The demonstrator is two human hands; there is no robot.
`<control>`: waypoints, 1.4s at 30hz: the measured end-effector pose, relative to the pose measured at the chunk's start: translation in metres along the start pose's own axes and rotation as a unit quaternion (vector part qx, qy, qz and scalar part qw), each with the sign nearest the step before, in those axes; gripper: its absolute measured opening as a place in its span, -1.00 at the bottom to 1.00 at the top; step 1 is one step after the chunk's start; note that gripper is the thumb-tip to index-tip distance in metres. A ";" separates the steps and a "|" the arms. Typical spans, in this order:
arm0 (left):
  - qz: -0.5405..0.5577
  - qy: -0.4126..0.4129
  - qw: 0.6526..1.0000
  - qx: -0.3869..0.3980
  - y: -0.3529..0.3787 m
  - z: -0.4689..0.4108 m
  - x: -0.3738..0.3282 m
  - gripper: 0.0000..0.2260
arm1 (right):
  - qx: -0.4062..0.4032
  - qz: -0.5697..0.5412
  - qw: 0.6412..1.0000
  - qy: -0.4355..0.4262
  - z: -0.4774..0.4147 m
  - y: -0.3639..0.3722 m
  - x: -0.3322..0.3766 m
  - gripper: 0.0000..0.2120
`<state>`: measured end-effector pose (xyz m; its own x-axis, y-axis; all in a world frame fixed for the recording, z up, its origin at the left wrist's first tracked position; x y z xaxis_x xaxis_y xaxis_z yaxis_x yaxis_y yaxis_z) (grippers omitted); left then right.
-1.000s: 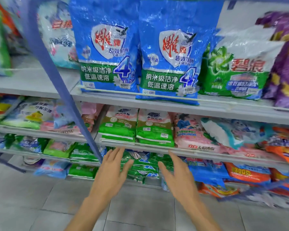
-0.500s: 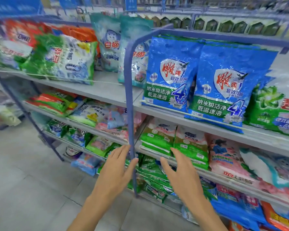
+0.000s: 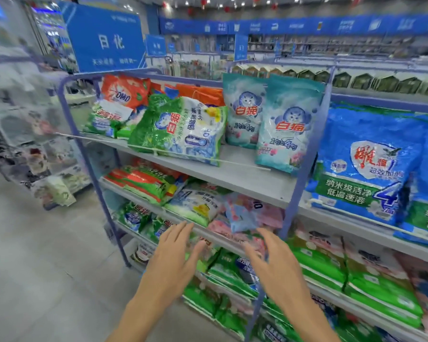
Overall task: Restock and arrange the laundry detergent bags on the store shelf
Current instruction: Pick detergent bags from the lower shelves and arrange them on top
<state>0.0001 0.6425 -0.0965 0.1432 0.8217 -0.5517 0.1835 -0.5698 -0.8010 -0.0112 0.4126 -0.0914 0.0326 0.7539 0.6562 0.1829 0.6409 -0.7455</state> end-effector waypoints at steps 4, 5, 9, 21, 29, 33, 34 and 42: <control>0.008 -0.005 1.000 -0.003 -0.027 -0.019 0.034 -0.29 | 0.003 0.002 1.000 -0.011 -0.015 0.023 0.042 -0.38; 0.011 -0.007 1.000 -0.002 -0.032 -0.023 0.040 -0.28 | 0.005 0.002 1.000 -0.015 -0.019 0.027 0.051 -0.38; 0.022 -0.006 1.000 -0.010 -0.046 -0.047 0.066 -0.26 | 0.001 0.004 1.000 -0.029 -0.043 0.039 0.081 -0.37; 0.010 0.040 0.999 -0.009 -0.056 -0.177 0.124 -0.37 | -0.055 0.016 0.998 -0.035 -0.155 0.078 0.133 -0.39; 0.029 0.075 0.997 -0.003 -0.068 -0.263 0.140 -0.41 | -0.103 0.007 0.995 -0.009 -0.212 0.094 0.157 -0.41; 0.036 0.091 0.995 -0.009 -0.076 -0.304 0.150 -0.43 | -0.123 0.008 0.992 -0.007 -0.241 0.097 0.173 -0.45; 0.038 0.095 0.995 -0.012 -0.078 -0.315 0.153 -0.44 | -0.132 0.008 0.991 -0.004 -0.250 0.098 0.176 -0.46; 0.047 0.087 0.995 -0.020 -0.095 -0.386 0.187 -0.42 | -0.215 0.041 0.976 0.022 -0.303 0.096 0.189 -0.47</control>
<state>0.3844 0.8446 -0.0340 0.3272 0.7516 -0.5728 0.1997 -0.6475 -0.7355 0.3099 0.5730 -0.0035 0.1041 0.7873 0.6077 0.5725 0.4522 -0.6839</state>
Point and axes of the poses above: each hand's wrist, its own z-axis away from the middle knuckle, its own y-axis out of the palm, x = y × z, the point moved 6 cm from there along -z, towards the middle knuckle, and after that the axes turned 6 degrees about -x, right-handed, at the moved point
